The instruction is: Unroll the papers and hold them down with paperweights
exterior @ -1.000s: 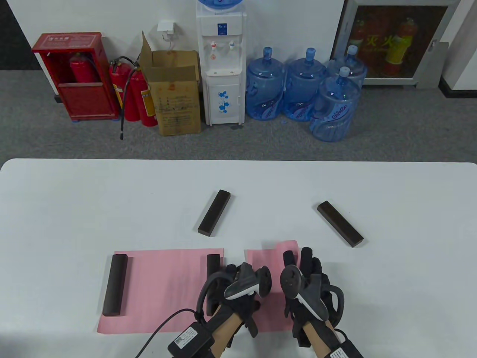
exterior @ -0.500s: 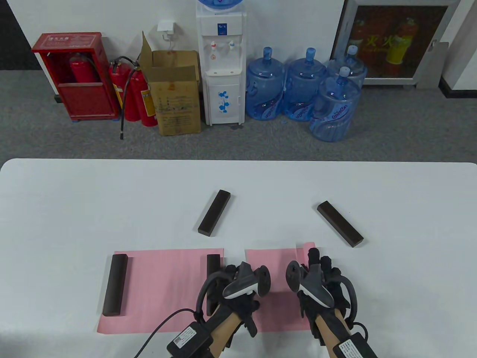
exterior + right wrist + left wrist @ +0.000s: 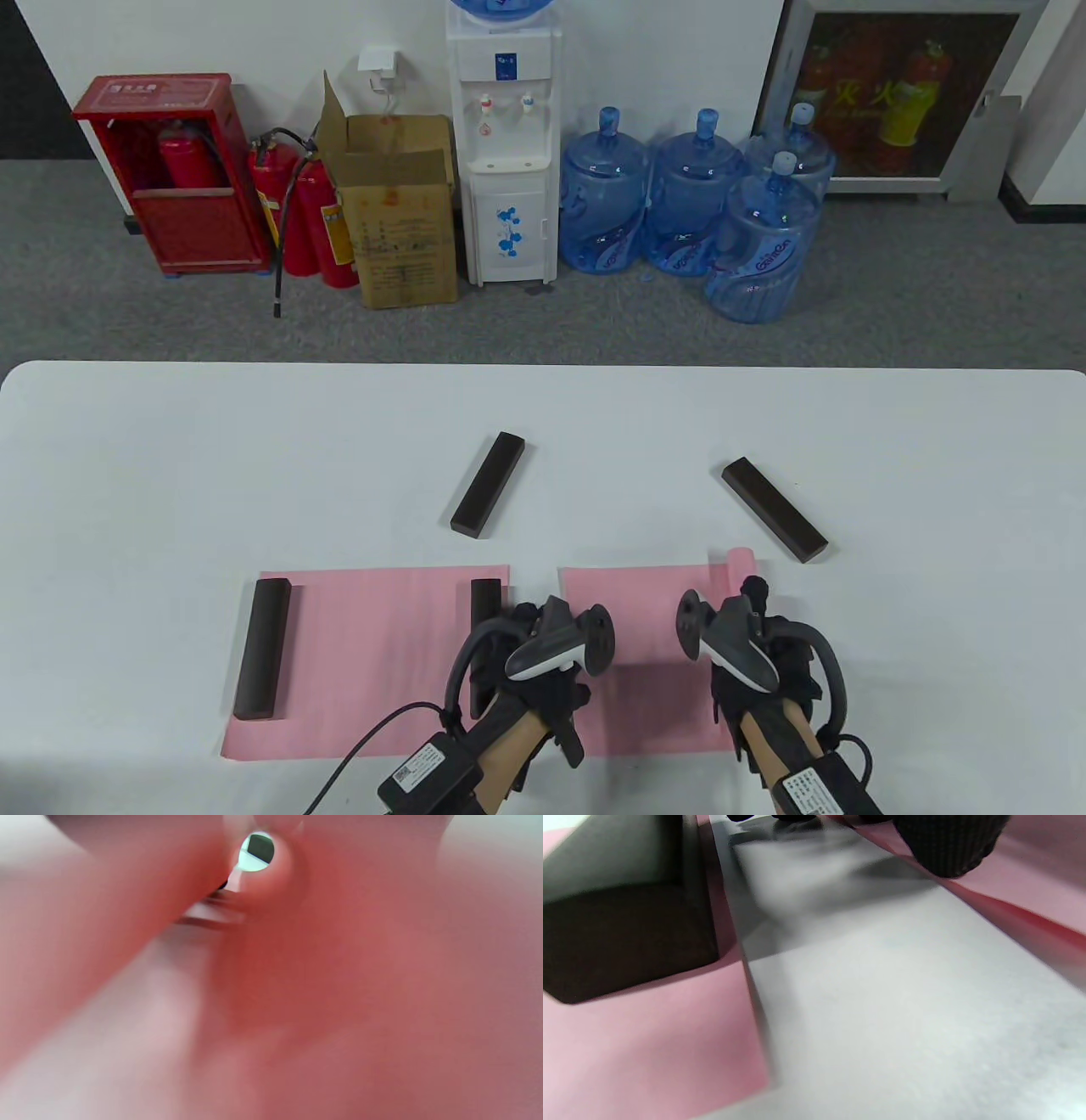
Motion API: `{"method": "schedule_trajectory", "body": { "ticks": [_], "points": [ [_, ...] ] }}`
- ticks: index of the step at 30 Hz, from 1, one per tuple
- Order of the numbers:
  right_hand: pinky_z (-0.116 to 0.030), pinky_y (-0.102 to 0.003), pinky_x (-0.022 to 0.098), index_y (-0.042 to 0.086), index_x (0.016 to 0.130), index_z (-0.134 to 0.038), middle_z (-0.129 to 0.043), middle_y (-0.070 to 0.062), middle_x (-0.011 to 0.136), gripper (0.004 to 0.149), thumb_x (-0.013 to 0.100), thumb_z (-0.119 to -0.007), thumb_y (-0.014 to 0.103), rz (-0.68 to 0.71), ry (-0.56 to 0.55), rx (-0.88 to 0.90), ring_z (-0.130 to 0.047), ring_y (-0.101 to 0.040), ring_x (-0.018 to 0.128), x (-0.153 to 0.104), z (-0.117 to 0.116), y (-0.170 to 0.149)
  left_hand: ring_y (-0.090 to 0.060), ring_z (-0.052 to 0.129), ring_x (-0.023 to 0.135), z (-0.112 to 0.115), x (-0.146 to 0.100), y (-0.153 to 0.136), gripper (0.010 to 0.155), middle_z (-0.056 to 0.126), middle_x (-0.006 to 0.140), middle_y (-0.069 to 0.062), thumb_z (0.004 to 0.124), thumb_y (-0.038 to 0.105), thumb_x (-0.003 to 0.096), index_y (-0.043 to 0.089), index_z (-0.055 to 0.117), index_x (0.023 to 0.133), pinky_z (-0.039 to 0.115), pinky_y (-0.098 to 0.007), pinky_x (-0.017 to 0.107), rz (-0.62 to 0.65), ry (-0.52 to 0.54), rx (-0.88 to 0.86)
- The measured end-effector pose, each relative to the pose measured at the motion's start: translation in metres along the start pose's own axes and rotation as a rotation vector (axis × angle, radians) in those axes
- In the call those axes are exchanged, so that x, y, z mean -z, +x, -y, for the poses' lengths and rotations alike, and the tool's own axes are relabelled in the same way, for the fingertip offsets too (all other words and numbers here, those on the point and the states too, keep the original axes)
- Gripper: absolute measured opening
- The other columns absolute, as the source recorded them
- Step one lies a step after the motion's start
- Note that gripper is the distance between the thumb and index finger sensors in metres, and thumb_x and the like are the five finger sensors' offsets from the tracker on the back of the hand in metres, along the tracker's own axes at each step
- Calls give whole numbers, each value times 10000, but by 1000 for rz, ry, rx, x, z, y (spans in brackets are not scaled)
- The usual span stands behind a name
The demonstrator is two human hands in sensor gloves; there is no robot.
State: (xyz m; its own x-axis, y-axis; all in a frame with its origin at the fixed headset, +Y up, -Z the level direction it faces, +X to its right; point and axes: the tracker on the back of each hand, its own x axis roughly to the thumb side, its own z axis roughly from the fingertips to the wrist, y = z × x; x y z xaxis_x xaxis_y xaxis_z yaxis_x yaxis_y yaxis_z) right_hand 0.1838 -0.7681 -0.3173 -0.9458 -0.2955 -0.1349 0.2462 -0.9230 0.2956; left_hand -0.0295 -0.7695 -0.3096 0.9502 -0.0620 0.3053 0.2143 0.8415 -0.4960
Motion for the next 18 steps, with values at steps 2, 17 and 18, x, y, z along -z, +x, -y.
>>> {"method": "schedule_trajectory", "body": {
  "ticks": [2,17,18],
  "points": [
    [-677,-558,621,310,972,-735,-270,-109,1120,574,418,-803,441,-23,5,14,-753,-399,892,4,-3,-11,-451,329,1147,0,0,0,722,298,1253,-69,707,534,500,456,334,1113,291,-653,803,1,0,0],
    [-646,-545,647,340,969,-709,-406,-87,1117,589,402,-866,378,-76,28,287,-705,-359,926,15,-34,-101,-459,326,1147,0,0,0,720,294,1256,-74,712,523,500,453,337,1110,290,-657,804,0,-4,-1],
    [-639,-545,650,338,969,-710,-412,-88,1116,589,403,-865,377,-72,29,300,-687,-362,931,15,-35,-102,-458,325,1146,0,0,0,719,294,1255,-74,711,523,501,453,335,1110,289,-657,804,-1,-5,-1]
  ]
}}
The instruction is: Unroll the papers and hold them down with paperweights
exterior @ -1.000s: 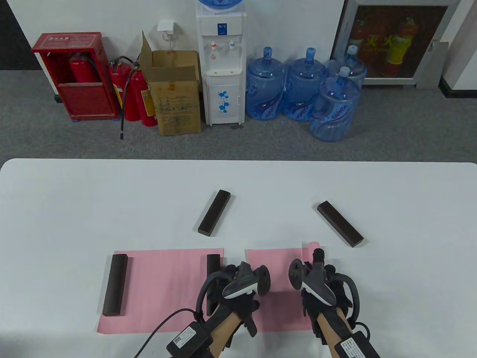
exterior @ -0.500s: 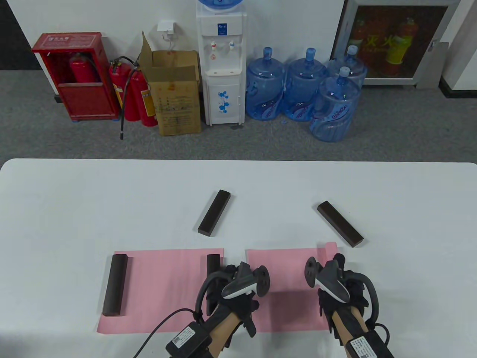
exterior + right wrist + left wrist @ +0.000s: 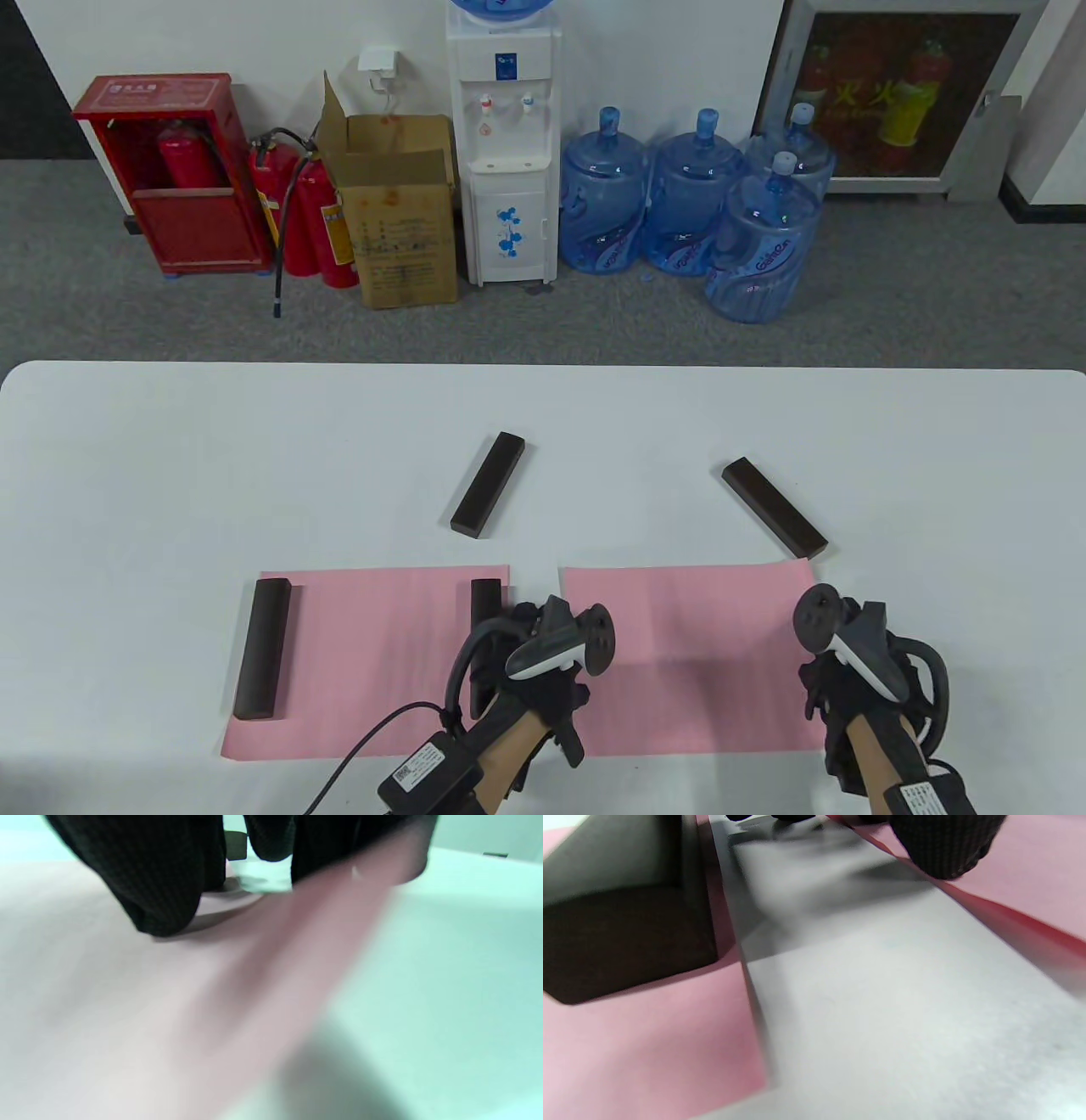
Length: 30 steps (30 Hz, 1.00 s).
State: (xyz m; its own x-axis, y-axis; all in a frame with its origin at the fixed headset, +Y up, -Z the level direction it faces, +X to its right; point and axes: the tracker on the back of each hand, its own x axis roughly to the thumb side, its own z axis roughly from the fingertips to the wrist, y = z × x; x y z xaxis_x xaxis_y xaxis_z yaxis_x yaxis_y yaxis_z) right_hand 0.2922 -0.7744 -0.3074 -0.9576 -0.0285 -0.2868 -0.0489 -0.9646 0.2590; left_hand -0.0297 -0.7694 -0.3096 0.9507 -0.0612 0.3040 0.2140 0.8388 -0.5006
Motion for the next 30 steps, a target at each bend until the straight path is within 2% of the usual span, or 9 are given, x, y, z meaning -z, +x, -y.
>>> {"method": "schedule_trajectory", "body": {
  "ticks": [5,10,11,15,18,21,23,26,30],
  "points": [
    [-623,-551,662,330,974,-698,-412,-85,1119,590,409,-861,369,6,17,3,-663,-372,944,0,1,0,-458,321,1147,-1,0,0,719,287,1256,-71,711,524,500,455,330,1107,291,-655,804,-7,-8,3],
    [-610,-554,670,325,975,-692,-424,-85,1119,589,412,-860,364,10,28,24,-639,-380,951,0,1,-2,-444,347,1142,-12,4,1,766,271,1256,-73,747,537,493,453,308,1115,319,-639,803,-10,-107,14],
    [-608,-554,671,326,976,-690,-429,-82,1118,590,412,-859,363,11,28,26,-636,-380,953,0,1,-2,-445,373,1137,-17,5,0,763,311,1253,-91,756,537,486,439,347,1123,337,-638,800,3,-106,-6],
    [-604,-557,675,321,978,-688,-435,-84,1118,590,414,-857,361,16,29,27,-630,-383,956,-1,1,-1,-462,460,1113,-55,7,-14,737,416,1248,-116,758,535,480,431,412,1123,399,-639,782,7,-80,-151],
    [-598,-559,679,319,978,-688,-445,-82,1117,589,415,-857,359,19,30,32,-623,-385,960,-1,1,-2,-458,470,1114,-94,10,-34,721,428,1249,-115,736,543,488,433,419,1126,410,-640,780,-51,-2,-204],
    [-596,-560,679,320,979,-687,-449,-82,1116,590,415,-855,360,20,29,35,-620,-384,962,-1,1,-2,-457,504,1111,-122,24,-59,753,461,1242,-110,741,536,484,402,375,1129,440,-647,772,-167,119,-195],
    [-595,-561,680,319,979,-686,-452,-82,1115,590,415,-854,360,21,28,37,-619,-385,963,-1,1,-2,-456,532,1105,-132,38,-75,742,473,1236,-132,732,530,487,413,372,1125,463,-647,766,-248,173,-160],
    [-592,-563,684,315,980,-686,-457,-84,1115,590,417,-853,359,26,28,39,-615,-386,967,-1,1,-2,-457,568,1094,-131,67,-97,733,495,1231,-130,716,524,493,424,351,1120,487,-646,759,-351,159,-138],
    [-589,-566,685,315,980,-686,-459,-84,1114,590,416,-853,360,30,28,40,-611,-388,969,-1,1,-3,-454,625,1074,-118,99,-113,733,546,1213,-136,715,512,495,442,320,1109,522,-645,746,-412,127,-123]
  ]
}}
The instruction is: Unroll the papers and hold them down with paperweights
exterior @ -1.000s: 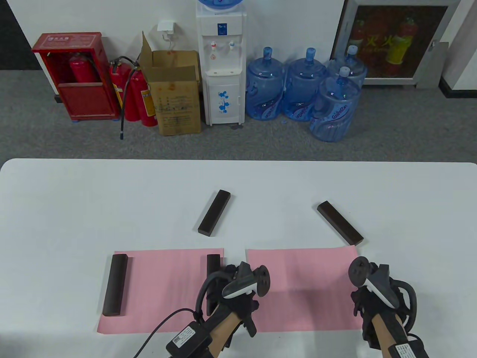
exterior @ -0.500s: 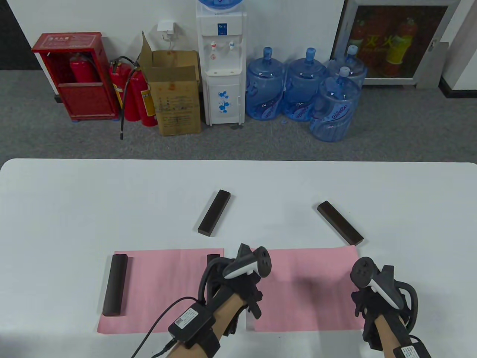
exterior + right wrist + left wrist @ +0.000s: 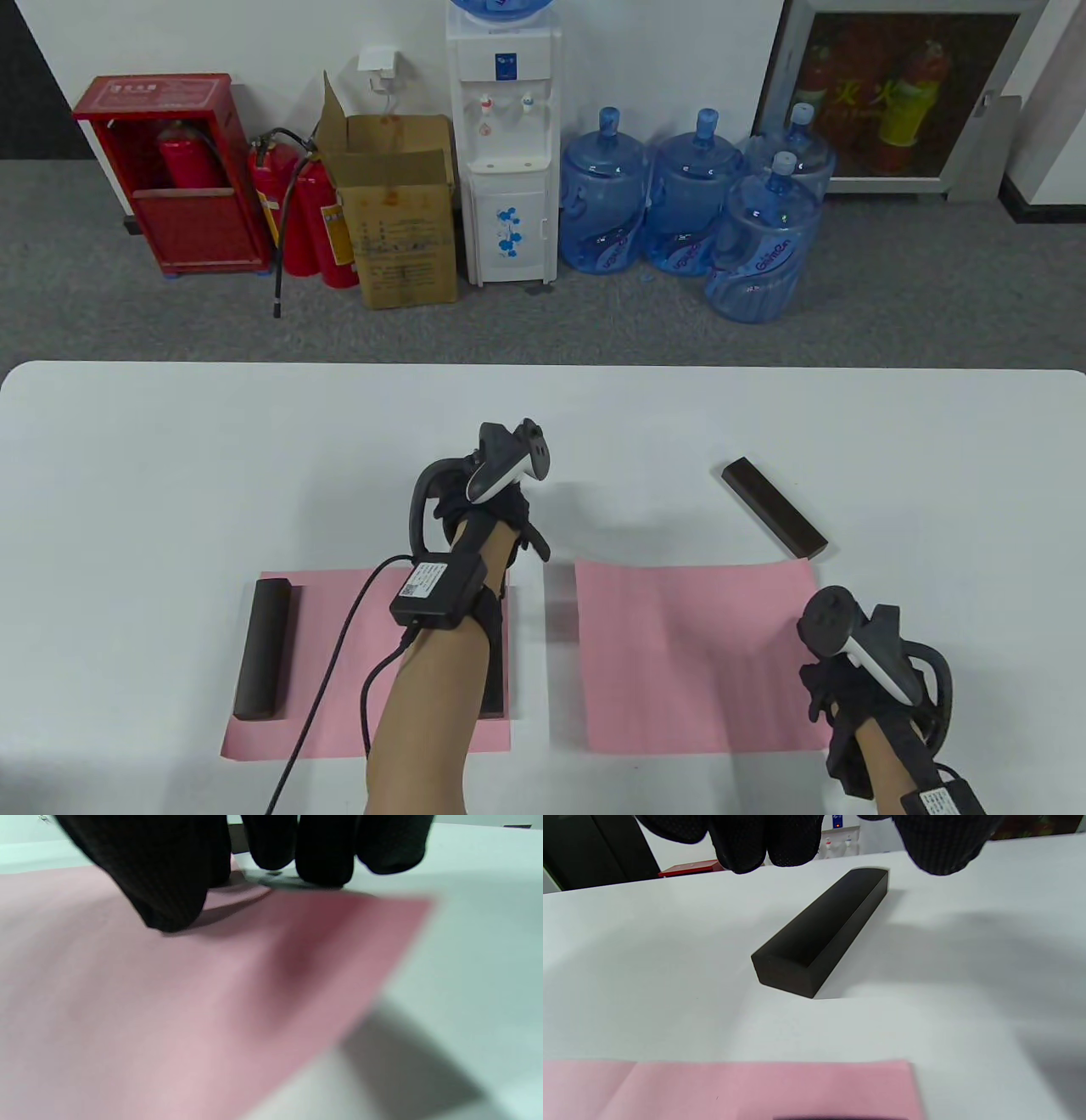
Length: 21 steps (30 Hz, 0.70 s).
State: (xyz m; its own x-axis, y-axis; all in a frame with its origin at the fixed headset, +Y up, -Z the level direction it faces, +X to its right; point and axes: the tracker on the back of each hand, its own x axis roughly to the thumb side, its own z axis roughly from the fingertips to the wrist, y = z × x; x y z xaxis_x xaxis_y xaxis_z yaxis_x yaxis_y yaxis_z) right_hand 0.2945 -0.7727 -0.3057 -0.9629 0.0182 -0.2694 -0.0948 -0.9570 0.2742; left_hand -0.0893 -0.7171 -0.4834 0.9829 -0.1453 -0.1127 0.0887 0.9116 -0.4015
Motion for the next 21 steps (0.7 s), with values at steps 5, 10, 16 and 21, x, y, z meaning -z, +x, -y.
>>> {"method": "schedule_trajectory", "body": {
  "ticks": [5,10,16,21],
  "points": [
    [-585,-568,688,312,981,-684,-459,-85,1114,591,417,-852,360,2,3,2,-607,-389,972,0,0,0,-435,735,1018,14,26,6,755,599,1190,-140,718,515,488,448,281,1101,579,-634,721,-15,5,62],
    [-586,-569,687,308,983,-682,-464,-86,1113,592,417,-851,359,4,1,-3,-608,-394,972,0,0,0,-366,848,912,22,41,9,808,569,1189,-131,739,458,498,515,159,1057,641,-596,682,4,-33,110],
    [-581,-571,690,311,982,-683,-464,-83,1114,591,418,-852,362,4,6,3,-602,-391,976,0,0,-1,-355,863,800,25,49,11,756,602,1134,-143,731,418,506,630,205,1007,677,-549,634,59,-28,196],
    [-583,-570,690,311,984,-677,-462,-84,1114,595,418,-849,363,3,3,-3,-603,-391,977,-1,0,0,-340,912,728,25,46,5,732,659,1074,-163,735,422,499,676,246,982,727,-546,578,68,21,145]
  ]
}}
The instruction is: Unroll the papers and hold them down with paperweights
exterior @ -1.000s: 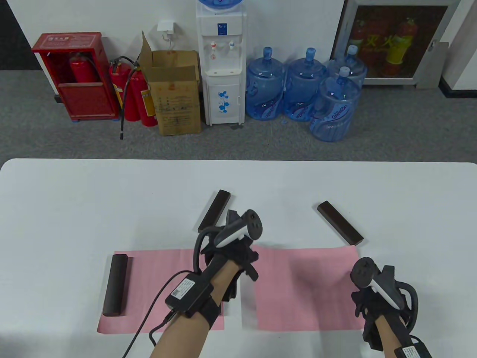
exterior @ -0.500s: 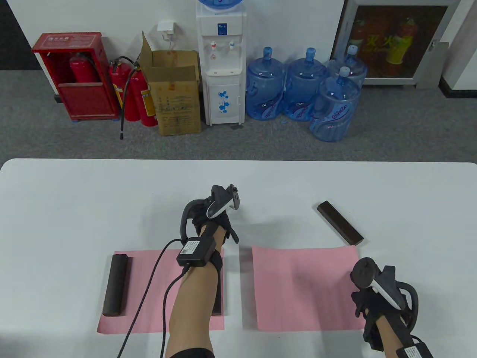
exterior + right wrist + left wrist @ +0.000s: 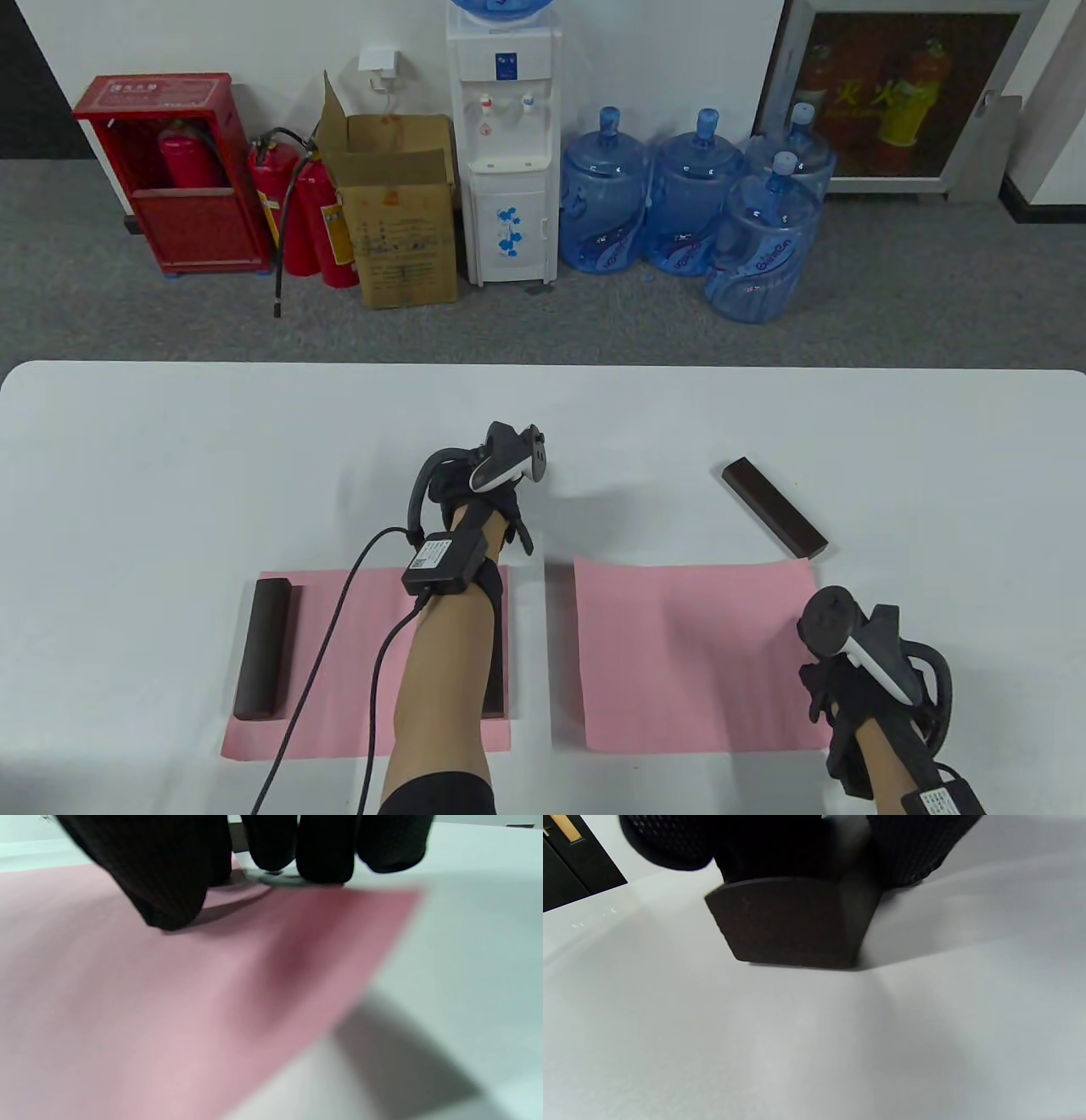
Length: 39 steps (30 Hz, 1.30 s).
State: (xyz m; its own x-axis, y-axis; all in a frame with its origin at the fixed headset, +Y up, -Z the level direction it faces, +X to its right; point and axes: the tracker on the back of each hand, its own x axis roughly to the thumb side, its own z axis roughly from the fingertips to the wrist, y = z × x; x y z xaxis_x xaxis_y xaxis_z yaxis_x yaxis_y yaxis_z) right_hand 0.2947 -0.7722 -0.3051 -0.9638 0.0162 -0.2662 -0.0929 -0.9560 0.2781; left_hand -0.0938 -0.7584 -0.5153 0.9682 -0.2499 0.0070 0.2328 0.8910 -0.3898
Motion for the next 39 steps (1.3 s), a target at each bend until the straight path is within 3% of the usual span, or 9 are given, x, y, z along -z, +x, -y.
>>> {"method": "schedule_trajectory", "body": {
  "ticks": [3,6,8,14,17,21,26,33,39],
  "points": [
    [-581,-570,692,312,984,-678,-460,-83,1114,592,419,-847,364,-1,1,3,-600,-390,978,0,0,0,-318,927,716,-3,-8,-7,713,641,1066,-184,706,420,511,703,231,962,733,-541,568,5,-9,-110],
    [-578,-570,693,313,986,-676,-454,-84,1116,593,420,-847,365,0,4,7,-595,-390,980,0,0,0,-302,929,704,-15,-27,-13,631,634,1057,-196,683,431,512,688,347,980,741,-535,565,48,37,-176],
    [-576,-571,693,312,985,-678,-452,-84,1116,591,422,-847,365,0,5,12,-593,-391,979,0,0,0,-288,934,704,-26,-43,-15,569,639,1051,-200,681,440,512,626,473,1008,748,-531,571,99,71,-208],
    [-577,-571,693,308,987,-674,-453,-83,1115,595,420,-844,364,0,1,7,-593,-395,979,0,0,0,-293,957,707,-49,-107,-11,556,721,1011,-185,714,514,490,587,551,1016,744,-548,593,272,237,-332],
    [-577,-571,692,310,986,-675,-454,-84,1114,594,419,-844,364,0,1,10,-592,-394,979,0,0,0,-289,970,679,-51,-135,-3,561,761,987,-179,712,547,484,571,561,1023,751,-545,582,332,240,-383],
    [-577,-570,693,311,989,-669,-453,-83,1115,596,420,-839,367,0,-1,7,-590,-391,981,-1,-1,0,-289,992,642,-43,-169,19,576,808,952,-187,703,584,478,543,571,1037,764,-542,564,418,253,-450],
    [-575,-568,694,312,987,-670,-452,-84,1114,594,420,-838,367,-1,-4,11,-592,-390,975,-1,-1,0,-295,1003,612,-24,-192,52,583,840,921,-196,699,594,474,520,584,1040,769,-545,553,442,243,-394],
    [-576,-569,694,307,988,-669,-455,-83,1113,595,420,-837,363,1,-7,9,-590,-392,976,-1,-1,0,-281,1015,556,12,-198,90,582,876,882,-196,694,604,471,508,604,1038,787,-533,524,388,162,-175],
    [-576,-567,694,302,990,-667,-459,-85,1112,596,421,-835,361,4,-9,4,-596,-401,965,-1,-1,1,-255,1024,477,32,-196,102,590,919,828,-194,686,622,462,490,631,1035,810,-514,476,338,130,-78]
  ]
}}
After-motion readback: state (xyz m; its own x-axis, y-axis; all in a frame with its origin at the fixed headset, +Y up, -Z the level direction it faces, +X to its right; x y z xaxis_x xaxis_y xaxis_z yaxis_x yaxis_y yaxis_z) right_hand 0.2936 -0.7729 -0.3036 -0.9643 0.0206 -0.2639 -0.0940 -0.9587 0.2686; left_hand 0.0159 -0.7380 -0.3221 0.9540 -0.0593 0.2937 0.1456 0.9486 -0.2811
